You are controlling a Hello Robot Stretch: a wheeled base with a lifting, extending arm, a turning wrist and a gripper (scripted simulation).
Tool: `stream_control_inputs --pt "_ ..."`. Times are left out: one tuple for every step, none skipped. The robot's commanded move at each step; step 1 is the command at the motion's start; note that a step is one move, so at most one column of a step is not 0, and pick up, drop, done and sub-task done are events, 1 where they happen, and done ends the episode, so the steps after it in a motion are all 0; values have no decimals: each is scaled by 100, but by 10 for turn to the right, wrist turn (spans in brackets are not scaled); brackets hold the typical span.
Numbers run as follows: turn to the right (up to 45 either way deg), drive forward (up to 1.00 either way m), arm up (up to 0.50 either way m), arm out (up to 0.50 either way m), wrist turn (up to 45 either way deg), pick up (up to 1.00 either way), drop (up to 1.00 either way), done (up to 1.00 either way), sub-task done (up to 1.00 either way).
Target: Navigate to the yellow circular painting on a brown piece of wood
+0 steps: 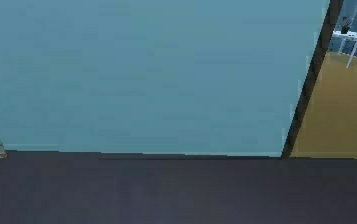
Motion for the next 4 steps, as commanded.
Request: stream_control_inputs --pt "-450 0 0 0 0 0 0 0 0" --pt "-360 0 0 0 0 0 0 0 0" --pt "0 40 0 0 0 0 0 0 0" --pt "-450 0 0 0 0 0 0 0 0"
